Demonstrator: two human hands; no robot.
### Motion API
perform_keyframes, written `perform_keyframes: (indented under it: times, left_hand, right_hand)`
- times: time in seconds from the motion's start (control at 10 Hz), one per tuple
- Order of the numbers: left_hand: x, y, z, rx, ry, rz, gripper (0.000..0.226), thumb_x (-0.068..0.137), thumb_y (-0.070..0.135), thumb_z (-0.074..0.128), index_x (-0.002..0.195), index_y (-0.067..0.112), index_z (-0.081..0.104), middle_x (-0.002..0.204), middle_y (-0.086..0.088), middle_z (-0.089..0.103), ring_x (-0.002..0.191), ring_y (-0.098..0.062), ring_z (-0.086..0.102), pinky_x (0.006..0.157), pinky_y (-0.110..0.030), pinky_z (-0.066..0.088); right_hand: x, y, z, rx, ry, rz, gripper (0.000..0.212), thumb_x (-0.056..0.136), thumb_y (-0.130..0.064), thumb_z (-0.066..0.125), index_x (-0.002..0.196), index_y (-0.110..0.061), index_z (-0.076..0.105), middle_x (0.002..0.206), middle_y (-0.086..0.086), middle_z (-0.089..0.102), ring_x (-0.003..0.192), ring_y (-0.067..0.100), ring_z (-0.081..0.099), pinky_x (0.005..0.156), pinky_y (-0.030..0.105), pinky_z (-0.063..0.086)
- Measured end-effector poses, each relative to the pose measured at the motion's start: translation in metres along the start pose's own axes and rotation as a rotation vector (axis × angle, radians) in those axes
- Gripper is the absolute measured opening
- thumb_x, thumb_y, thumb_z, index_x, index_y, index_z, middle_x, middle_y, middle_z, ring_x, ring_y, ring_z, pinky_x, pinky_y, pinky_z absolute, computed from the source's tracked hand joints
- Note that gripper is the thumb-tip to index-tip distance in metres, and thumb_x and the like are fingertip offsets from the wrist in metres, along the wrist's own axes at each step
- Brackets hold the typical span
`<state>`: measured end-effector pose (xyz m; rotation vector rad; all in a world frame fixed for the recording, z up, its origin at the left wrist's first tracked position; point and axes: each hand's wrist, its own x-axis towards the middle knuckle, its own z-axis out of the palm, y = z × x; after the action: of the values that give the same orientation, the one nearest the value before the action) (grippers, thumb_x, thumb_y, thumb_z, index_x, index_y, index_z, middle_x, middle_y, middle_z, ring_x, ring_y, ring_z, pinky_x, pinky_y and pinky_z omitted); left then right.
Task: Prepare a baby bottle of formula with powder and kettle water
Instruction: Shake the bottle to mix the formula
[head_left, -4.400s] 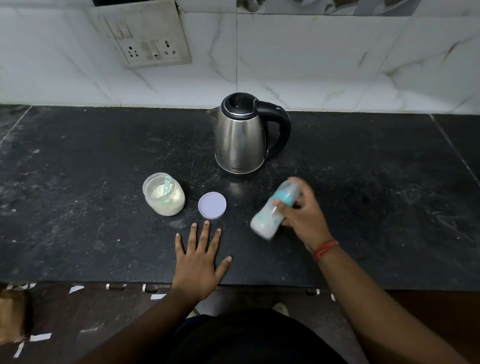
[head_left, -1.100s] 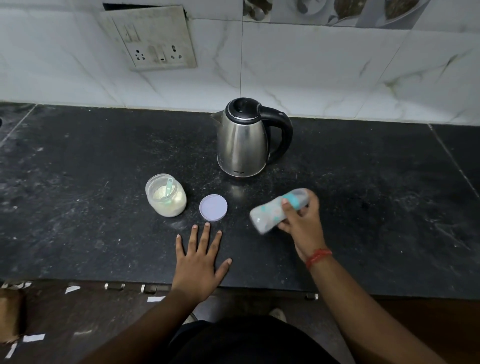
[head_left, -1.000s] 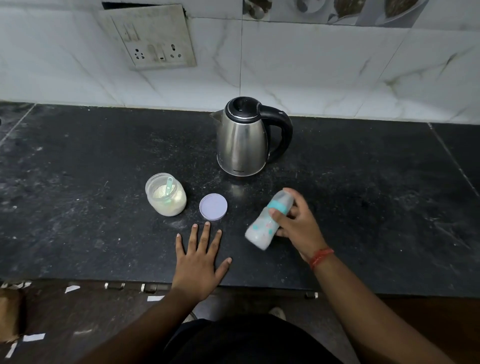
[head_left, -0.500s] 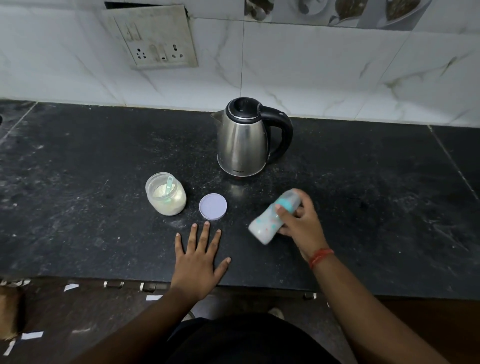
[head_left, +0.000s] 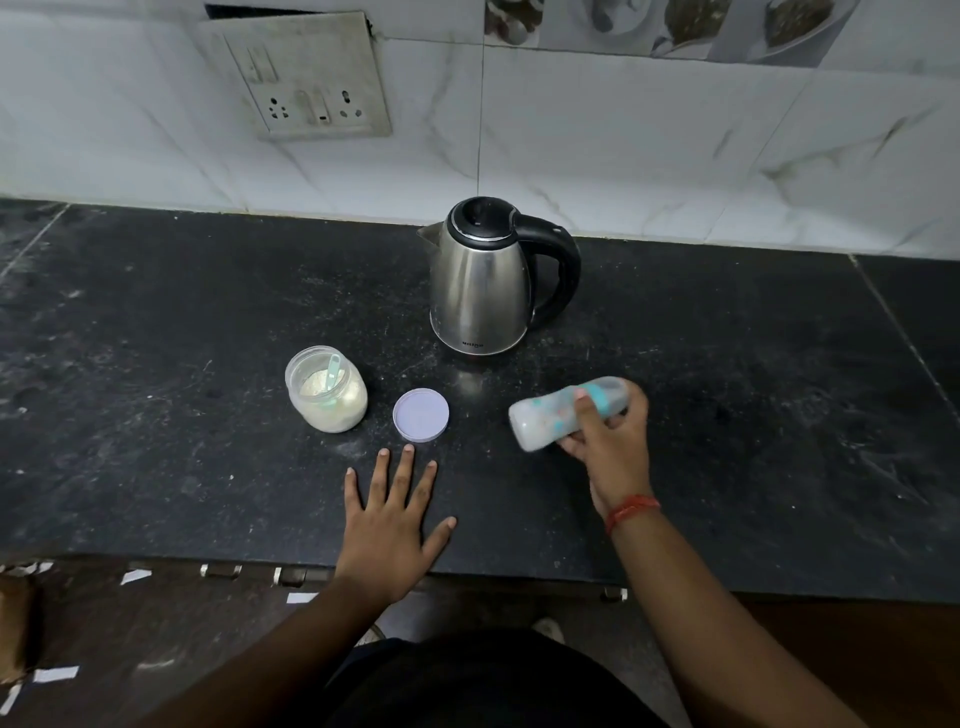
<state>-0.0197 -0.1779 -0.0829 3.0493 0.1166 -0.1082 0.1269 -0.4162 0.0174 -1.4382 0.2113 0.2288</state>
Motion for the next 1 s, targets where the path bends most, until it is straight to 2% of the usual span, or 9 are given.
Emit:
perform_keyframes:
  times: [0.1, 0.2, 0.3, 0.4, 0.5, 0.6, 0.7, 0.9, 1.0]
  left_hand:
    - [-0.0011, -0.0009, 0.0002, -0.002, -0.003, -0.001, 0.078, 0.101, 0.073, 0.018, 0.162, 0.027, 0.03, 0.17, -0.009, 0.026, 0.158, -0.037, 0.017, 0.121, -0.07, 0.011]
    - [-0.0001, -0.0008, 0.0, 0.002, -0.008, -0.002, 0.078, 0.101, 0.073, 0.018, 0.162, 0.027, 0.03, 0.17, -0.009, 0.026, 0.158, -0.037, 0.018, 0.122, -0.069, 0.011]
    - [-0.0005, -0.0002, 0.0011, 0.002, 0.002, 0.001, 0.078, 0.101, 0.073, 0.018, 0.162, 0.027, 0.029, 0.17, -0.009, 0.026, 0.158, -0.037, 0.017, 0.122, -0.069, 0.01]
    - [-0.0003, -0.0031, 0.0019, -0.004, -0.005, 0.002, 0.077, 0.101, 0.073, 0.019, 0.161, 0.027, 0.03, 0.17, -0.009, 0.025, 0.158, -0.037, 0.017, 0.122, -0.069, 0.01]
    - [0.0003, -0.0007, 0.0012, -0.005, -0.007, -0.001, 0.077, 0.101, 0.073, 0.019, 0.161, 0.027, 0.03, 0.17, -0.009, 0.025, 0.158, -0.037, 0.016, 0.121, -0.07, 0.01]
    - [-0.001, -0.0015, 0.0014, -0.002, -0.009, -0.001, 0.077, 0.1, 0.073, 0.018, 0.162, 0.027, 0.029, 0.17, -0.009, 0.025, 0.158, -0.037, 0.017, 0.122, -0.069, 0.01]
    - [-0.0001, -0.0005, 0.0001, -0.001, -0.014, -0.004, 0.078, 0.1, 0.073, 0.017, 0.161, 0.027, 0.03, 0.17, -0.01, 0.026, 0.158, -0.037, 0.018, 0.121, -0.07, 0.012]
    - [-0.0002, -0.0016, 0.0006, -0.007, -0.001, -0.001, 0.078, 0.1, 0.073, 0.017, 0.161, 0.026, 0.032, 0.17, -0.01, 0.026, 0.158, -0.037, 0.018, 0.121, -0.07, 0.011]
    - [-0.0001, 0.0004, 0.0002, -0.005, 0.006, 0.0, 0.078, 0.1, 0.073, 0.018, 0.161, 0.027, 0.031, 0.169, -0.01, 0.026, 0.158, -0.037, 0.018, 0.121, -0.07, 0.011]
  right_hand:
    - [-0.0018, 0.0011, 0.0029, -0.156, -0.17, 0.041, 0.05, 0.09, -0.024, 0.077, 0.131, -0.041, 0.052, 0.125, 0.008, 0.064, 0.106, 0.021, 0.072, 0.074, 0.042, 0.064]
    - [-0.0019, 0.0042, 0.0015, -0.102, -0.041, -0.005, 0.048, 0.089, -0.027, 0.077, 0.128, -0.043, 0.053, 0.122, 0.005, 0.065, 0.103, 0.019, 0.073, 0.073, 0.041, 0.064]
    - [-0.0026, 0.005, 0.005, -0.112, -0.107, 0.009, 0.049, 0.092, -0.026, 0.074, 0.131, -0.042, 0.049, 0.123, 0.001, 0.063, 0.104, 0.018, 0.072, 0.069, 0.033, 0.063]
    - [-0.0046, 0.0072, 0.0105, -0.234, -0.176, -0.012, 0.053, 0.089, -0.025, 0.077, 0.131, -0.045, 0.051, 0.121, 0.004, 0.064, 0.106, 0.02, 0.07, 0.07, 0.036, 0.064]
    - [-0.0007, 0.0018, 0.0088, -0.018, 0.011, -0.025, 0.05, 0.093, -0.024, 0.073, 0.134, -0.035, 0.047, 0.123, 0.004, 0.063, 0.106, 0.019, 0.071, 0.075, 0.041, 0.064]
    - [-0.0049, 0.0017, 0.0096, -0.23, -0.237, 0.007, 0.056, 0.089, -0.024, 0.078, 0.133, -0.045, 0.05, 0.123, 0.007, 0.065, 0.102, 0.017, 0.072, 0.069, 0.035, 0.064]
    - [-0.0037, -0.001, 0.0089, -0.074, -0.056, -0.023, 0.052, 0.091, -0.023, 0.076, 0.134, -0.037, 0.05, 0.123, 0.007, 0.064, 0.106, 0.02, 0.071, 0.072, 0.036, 0.063]
    - [-0.007, 0.0029, 0.0082, -0.145, -0.158, -0.03, 0.05, 0.088, -0.021, 0.078, 0.123, -0.049, 0.056, 0.119, 0.004, 0.068, 0.104, 0.018, 0.073, 0.073, 0.044, 0.065]
    - [-0.0052, 0.0029, 0.0042, 0.019, -0.008, -0.024, 0.049, 0.09, -0.021, 0.076, 0.128, -0.041, 0.052, 0.122, 0.006, 0.066, 0.106, 0.02, 0.072, 0.075, 0.043, 0.064]
